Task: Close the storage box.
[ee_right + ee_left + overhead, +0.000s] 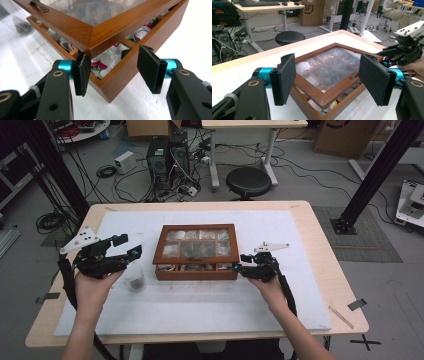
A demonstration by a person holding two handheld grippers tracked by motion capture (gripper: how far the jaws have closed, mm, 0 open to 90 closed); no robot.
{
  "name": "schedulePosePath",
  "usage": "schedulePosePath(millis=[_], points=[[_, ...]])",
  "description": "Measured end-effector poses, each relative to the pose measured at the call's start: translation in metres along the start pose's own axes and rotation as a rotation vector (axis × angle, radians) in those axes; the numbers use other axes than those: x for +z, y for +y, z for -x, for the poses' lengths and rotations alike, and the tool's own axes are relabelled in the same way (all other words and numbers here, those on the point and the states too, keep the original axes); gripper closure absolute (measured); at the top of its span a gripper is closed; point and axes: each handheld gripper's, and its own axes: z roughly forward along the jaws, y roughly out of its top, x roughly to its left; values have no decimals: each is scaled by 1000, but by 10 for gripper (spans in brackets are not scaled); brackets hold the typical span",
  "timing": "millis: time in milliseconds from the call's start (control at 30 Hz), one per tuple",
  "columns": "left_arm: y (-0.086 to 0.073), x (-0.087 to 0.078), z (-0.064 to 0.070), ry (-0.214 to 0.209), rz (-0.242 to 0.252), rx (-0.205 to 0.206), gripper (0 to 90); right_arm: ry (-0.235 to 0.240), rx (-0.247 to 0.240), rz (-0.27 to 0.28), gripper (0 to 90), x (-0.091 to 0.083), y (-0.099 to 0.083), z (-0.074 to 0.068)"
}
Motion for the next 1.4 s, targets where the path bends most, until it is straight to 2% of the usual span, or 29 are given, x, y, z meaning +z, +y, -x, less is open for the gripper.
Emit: schedulePosePath(millis=[200,467,633,1067,1400], points=[[0,0,0,0,-2,-1,303,-9,-5,-25,462,1,-6,-1],[-1,1,0,-1,-5,1,303,-8,-2,-21,469,-1,-10,-3],[-1,1,0,0,-6,1,303,-18,-24,-50,471,0,-13,-5],[-1,1,1,0,-10,3,303,-18,-30,-76,466,1,-18,-7],[-1,1,1,-4,-10,6,303,-26,-34,-56,444,-4,-16,-6]])
